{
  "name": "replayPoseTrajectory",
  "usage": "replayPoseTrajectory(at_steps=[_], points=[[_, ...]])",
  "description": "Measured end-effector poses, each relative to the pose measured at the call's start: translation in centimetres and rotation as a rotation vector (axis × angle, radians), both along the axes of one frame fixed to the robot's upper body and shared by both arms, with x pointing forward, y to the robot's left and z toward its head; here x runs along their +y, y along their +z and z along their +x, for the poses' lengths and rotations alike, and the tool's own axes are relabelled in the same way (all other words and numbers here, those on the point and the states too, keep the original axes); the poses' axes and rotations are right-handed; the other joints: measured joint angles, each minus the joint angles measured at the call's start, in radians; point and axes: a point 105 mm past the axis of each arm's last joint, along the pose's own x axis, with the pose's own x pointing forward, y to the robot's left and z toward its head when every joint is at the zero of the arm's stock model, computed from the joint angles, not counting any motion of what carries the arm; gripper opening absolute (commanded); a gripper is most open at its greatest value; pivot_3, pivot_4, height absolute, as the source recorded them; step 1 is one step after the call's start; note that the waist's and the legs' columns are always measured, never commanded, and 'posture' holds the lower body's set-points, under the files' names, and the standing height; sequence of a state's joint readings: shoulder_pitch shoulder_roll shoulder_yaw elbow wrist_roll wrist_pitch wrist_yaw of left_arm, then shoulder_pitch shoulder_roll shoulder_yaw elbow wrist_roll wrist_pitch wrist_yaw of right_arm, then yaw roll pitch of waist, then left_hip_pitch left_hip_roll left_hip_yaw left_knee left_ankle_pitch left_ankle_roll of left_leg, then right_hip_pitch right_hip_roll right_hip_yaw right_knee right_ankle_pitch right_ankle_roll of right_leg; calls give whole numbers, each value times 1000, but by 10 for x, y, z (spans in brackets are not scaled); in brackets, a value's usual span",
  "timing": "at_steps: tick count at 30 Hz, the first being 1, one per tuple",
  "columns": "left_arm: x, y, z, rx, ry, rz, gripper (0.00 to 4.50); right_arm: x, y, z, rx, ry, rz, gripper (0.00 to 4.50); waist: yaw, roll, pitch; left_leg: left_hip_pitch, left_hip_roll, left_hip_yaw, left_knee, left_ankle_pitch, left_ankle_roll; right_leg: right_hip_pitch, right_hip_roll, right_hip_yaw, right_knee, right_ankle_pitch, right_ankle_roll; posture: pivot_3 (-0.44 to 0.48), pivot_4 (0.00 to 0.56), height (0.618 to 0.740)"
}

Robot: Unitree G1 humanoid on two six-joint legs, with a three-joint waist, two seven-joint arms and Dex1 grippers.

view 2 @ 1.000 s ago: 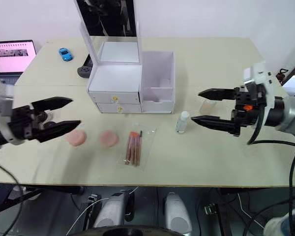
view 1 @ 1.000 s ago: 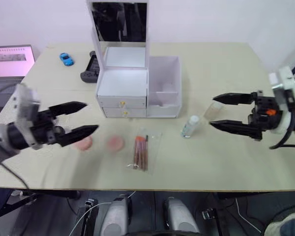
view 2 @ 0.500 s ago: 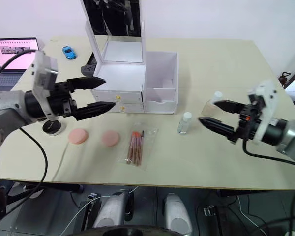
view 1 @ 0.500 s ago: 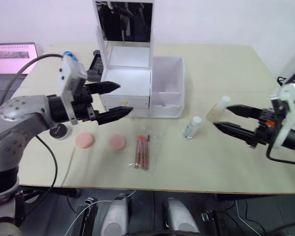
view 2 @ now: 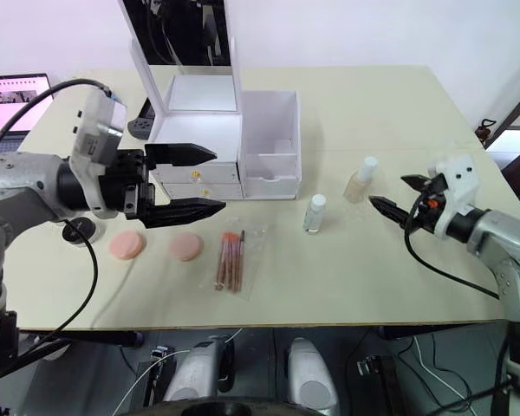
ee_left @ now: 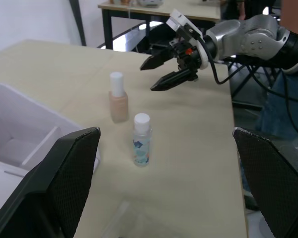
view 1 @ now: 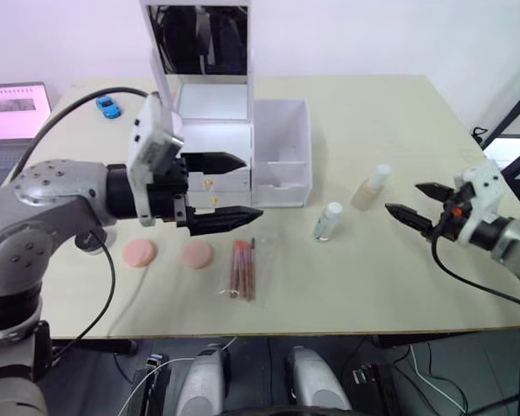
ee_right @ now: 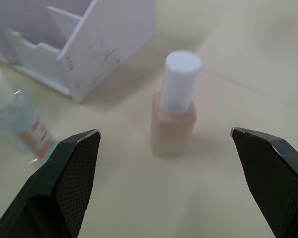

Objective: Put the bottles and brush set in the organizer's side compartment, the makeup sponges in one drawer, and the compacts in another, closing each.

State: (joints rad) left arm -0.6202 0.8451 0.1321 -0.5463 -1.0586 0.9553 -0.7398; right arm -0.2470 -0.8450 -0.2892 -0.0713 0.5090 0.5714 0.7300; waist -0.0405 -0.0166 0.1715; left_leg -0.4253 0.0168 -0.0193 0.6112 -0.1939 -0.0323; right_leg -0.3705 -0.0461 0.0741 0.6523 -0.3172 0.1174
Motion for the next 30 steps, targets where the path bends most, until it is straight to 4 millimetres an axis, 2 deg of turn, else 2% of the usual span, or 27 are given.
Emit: replayPoseTrajectory(at_steps=[3,7,8,9,12,25,28,30], points=[[-2,-2,-3,2,8,-8,4500,4,-8,13,13,-1,22,4463,3,0,0,0,0,0,0,0,0,0,0,0,0,0,0,0,150,737],[-3,-3,-4,2,18,-17,4500,12,-9,28,5,13,48,4463,4,0,0,0,0,0,0,0,0,0,0,0,0,0,0,0,150,737],[-3,-2,-5,0,21,-18,4500,12,-9,33,2,7,54,3940,4,0,0,0,0,0,0,0,0,0,0,0,0,0,0,0,150,737],[-3,-2,-5,0,24,-18,4500,11,-8,36,-3,0,63,3692,5,0,0,0,0,0,0,0,0,0,-1,0,0,0,0,0,150,737],[-2,-3,-3,1,41,-21,4500,12,-9,42,-15,-6,83,2332,6,0,0,0,0,0,0,0,0,0,0,0,0,0,0,0,150,737],[-2,-2,-3,5,45,-26,4500,18,-15,46,-19,14,99,2332,4,0,0,0,0,0,0,0,0,0,0,0,1,0,0,0,150,737],[-2,-3,-3,8,48,-29,4500,17,-15,46,-20,12,102,1521,4,0,0,0,0,0,0,0,0,0,0,0,1,0,0,0,150,737],[0,-5,-3,22,53,-34,4500,17,-15,46,-21,9,102,767,4,0,0,0,0,0,0,0,0,0,0,0,1,0,0,0,150,737]])
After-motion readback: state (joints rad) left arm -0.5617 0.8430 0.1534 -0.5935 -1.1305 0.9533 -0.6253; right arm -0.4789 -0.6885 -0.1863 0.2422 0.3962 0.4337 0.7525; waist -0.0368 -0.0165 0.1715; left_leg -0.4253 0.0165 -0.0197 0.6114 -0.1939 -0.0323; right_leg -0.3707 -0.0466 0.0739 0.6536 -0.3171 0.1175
